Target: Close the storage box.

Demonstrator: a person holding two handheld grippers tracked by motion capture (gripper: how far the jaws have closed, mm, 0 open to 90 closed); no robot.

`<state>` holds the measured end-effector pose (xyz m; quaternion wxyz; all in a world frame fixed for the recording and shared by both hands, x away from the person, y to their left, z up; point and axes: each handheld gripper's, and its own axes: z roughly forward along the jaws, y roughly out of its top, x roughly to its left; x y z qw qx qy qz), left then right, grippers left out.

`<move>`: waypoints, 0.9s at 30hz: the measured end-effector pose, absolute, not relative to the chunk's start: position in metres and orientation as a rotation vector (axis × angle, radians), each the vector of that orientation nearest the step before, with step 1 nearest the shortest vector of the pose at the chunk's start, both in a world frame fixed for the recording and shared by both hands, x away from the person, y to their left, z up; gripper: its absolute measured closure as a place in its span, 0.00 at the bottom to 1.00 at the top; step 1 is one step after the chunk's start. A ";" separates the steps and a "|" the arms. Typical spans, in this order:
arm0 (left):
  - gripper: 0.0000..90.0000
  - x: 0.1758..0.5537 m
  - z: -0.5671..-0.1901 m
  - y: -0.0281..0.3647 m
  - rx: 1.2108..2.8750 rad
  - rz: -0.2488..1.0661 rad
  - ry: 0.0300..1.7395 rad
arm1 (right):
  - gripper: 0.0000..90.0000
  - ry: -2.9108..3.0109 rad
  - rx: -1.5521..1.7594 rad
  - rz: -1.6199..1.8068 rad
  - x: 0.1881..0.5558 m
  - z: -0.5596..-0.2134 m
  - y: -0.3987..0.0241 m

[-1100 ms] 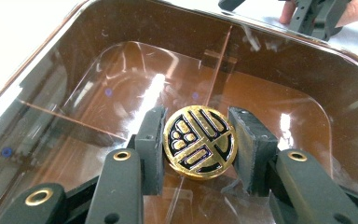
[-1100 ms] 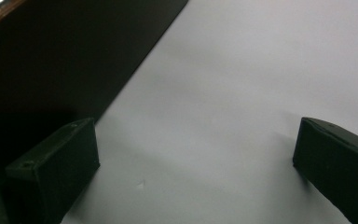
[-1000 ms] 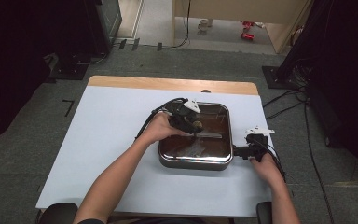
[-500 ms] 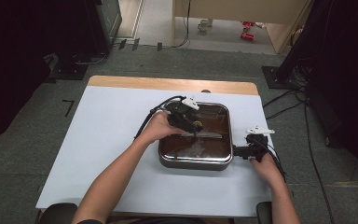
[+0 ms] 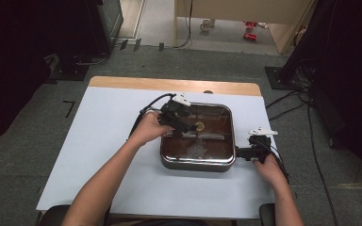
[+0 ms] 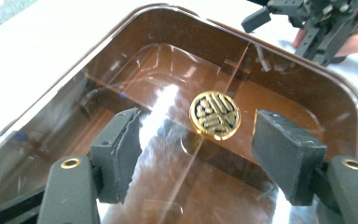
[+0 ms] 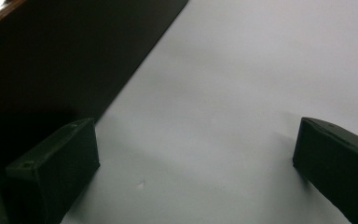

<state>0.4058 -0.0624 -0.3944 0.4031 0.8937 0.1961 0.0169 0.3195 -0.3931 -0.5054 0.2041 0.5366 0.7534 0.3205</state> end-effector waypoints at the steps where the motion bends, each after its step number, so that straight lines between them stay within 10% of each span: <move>1: 0.34 0.406 -0.394 -0.058 2.240 0.037 0.515 | 0.00 2.101 1.497 0.894 0.319 -0.505 -0.393; 27: 0.29 0.375 -0.395 0.033 2.122 0.228 0.775 | 0.00 2.101 1.495 0.894 0.320 -0.505 -0.393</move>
